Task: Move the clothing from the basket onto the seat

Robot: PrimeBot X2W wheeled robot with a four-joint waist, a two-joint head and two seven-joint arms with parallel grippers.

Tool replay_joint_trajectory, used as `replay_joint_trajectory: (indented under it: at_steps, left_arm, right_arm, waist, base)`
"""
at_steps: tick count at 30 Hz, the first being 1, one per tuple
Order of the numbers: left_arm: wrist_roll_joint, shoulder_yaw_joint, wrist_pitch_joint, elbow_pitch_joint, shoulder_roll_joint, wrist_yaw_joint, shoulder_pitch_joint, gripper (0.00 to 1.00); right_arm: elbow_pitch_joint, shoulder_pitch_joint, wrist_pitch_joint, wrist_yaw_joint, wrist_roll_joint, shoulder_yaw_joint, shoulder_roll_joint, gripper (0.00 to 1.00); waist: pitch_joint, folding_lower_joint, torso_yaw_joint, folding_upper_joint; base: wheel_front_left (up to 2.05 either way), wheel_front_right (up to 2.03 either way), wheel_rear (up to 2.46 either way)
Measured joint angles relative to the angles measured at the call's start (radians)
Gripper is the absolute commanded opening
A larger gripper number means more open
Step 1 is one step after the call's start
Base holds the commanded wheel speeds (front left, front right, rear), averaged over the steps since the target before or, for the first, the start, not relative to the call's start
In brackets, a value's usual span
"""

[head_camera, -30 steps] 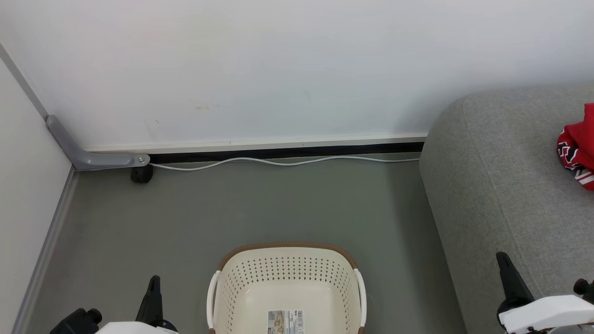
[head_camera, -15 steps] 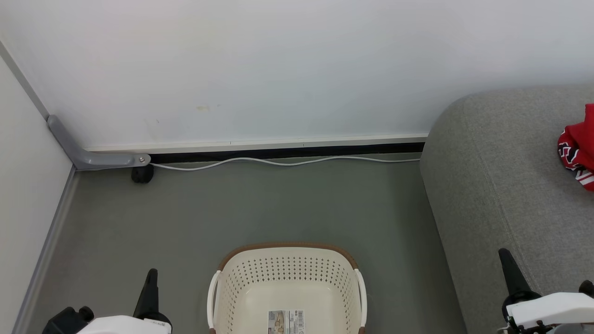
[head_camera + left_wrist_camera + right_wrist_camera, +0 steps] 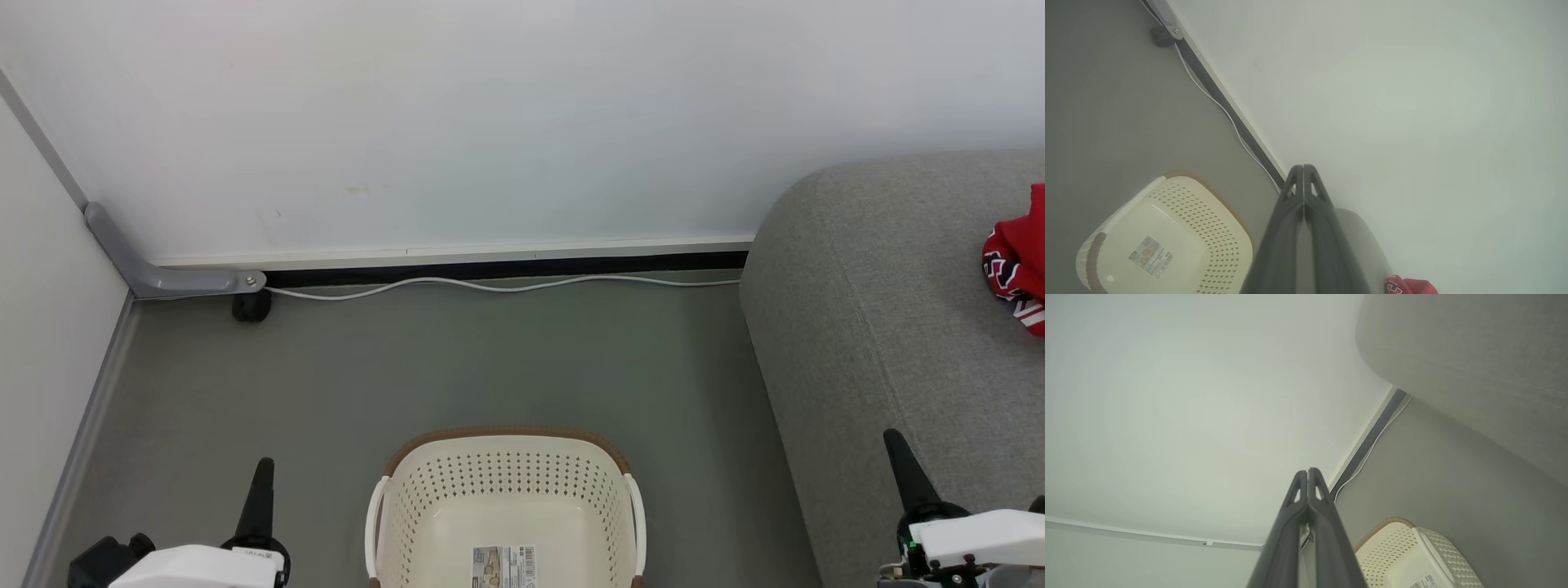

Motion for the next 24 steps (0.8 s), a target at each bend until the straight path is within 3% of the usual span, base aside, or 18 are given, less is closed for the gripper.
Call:
replay_joint_trajectory:
  at_steps: [24]
  left_arm:
    - [-0.266, 0.031, 0.063, -0.009, 0.001, -0.037, -0.042, 0.0]
  right_arm:
    - [-0.019, -0.011, 0.063, 0.0, 0.213, -0.077, 0.039, 0.0]
  waist:
    - [-0.001, 0.0, 0.003, 0.0]
  base:
    - [0.0, 0.0, 0.0]
